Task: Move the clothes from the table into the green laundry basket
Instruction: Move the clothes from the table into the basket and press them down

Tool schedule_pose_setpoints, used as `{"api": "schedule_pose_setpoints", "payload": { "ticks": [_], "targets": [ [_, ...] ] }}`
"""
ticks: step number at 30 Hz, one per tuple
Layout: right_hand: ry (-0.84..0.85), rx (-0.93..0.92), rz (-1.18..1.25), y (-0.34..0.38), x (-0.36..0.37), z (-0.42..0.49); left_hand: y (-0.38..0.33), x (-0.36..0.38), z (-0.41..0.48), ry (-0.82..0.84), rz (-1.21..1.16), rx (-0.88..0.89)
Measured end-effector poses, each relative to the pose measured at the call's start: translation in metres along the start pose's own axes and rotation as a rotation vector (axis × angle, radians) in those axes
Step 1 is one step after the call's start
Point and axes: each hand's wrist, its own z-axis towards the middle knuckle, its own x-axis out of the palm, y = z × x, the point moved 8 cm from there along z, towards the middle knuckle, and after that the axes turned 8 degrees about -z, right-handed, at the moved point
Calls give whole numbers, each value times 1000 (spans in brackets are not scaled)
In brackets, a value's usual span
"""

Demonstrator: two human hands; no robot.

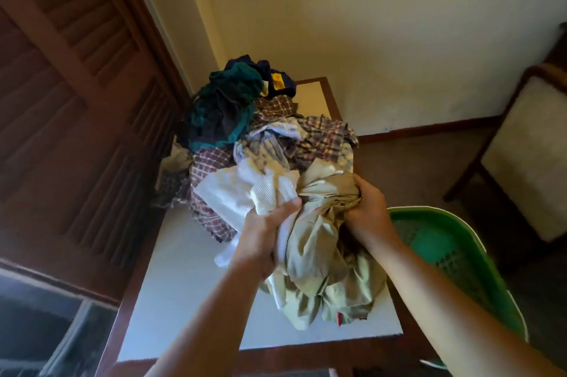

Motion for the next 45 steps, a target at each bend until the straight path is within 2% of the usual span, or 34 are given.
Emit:
{"api": "schedule_pose_setpoints", "payload": {
  "ticks": [5, 11, 17, 22, 26, 35, 40, 43, 45],
  "targets": [
    [-138, 54, -59, -13, -54, -71, 64, 31, -35, 108, -16, -104],
    [-281, 114, -146, -29, -125, -132, 122, 77, -72, 147, -18, -211],
    [-385, 158, -262, -55, -201, -148, 170, 141, -78, 174, -28, -270],
    [-447, 180, -283, -84, -258, -132, 203, 210, -67, 158, -183, -327],
    [-459, 190, -264, -119, -297, -104, 225, 254, -39, 40, -295, -298],
    [-376, 265, -374, -204, -336, -37, 246, 274, 18, -445, -305, -111],
    [-279, 392, -409, -246, -325, -28, 248, 254, 30, -562, -211, 12],
    [-189, 469, -376, -279, -311, -27, 249, 247, 34, -580, -205, 26],
    [-35, 503, -377, -290, -297, -27, 252, 246, 35, -594, -198, 14]
  ]
}}
